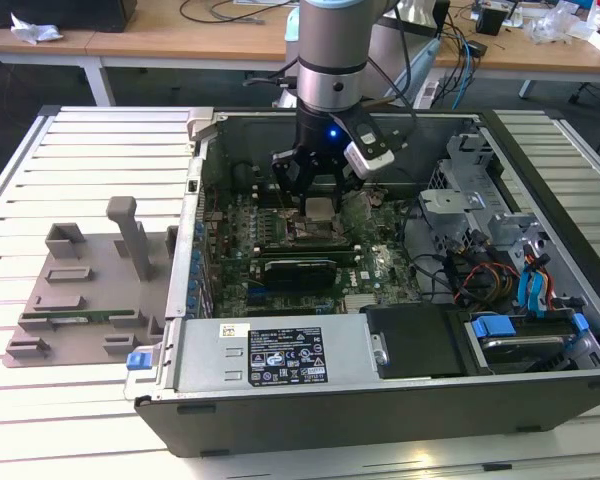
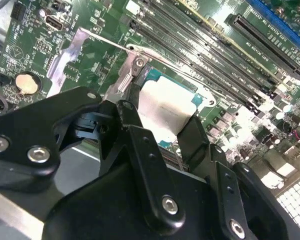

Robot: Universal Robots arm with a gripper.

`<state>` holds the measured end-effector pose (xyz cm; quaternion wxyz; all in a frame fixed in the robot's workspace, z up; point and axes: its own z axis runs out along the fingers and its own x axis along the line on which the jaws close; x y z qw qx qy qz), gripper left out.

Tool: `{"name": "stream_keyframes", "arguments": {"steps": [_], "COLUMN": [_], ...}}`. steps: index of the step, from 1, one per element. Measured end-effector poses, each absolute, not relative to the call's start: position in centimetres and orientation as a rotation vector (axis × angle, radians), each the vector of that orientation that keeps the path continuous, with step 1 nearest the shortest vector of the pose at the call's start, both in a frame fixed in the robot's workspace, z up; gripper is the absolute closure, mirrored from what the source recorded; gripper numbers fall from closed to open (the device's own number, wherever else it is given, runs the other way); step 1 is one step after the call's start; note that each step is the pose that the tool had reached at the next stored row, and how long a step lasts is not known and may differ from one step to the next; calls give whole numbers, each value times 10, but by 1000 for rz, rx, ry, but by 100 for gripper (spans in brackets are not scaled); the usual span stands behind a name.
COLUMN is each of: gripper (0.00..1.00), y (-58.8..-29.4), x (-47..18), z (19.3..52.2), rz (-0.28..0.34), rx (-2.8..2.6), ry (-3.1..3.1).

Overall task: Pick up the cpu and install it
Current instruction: 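Pick up the cpu and move it towards the insertion slot, then place the cpu into insertion slot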

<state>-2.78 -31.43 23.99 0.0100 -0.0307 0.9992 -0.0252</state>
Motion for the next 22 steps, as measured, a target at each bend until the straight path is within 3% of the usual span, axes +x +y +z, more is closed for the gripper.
{"name": "stream_keyframes", "arguments": {"steps": [22], "gripper": [45], "y": [-314], "x": [-28], "z": [239], "rz": [-83], "rx": [67], "ry": [3122]}}
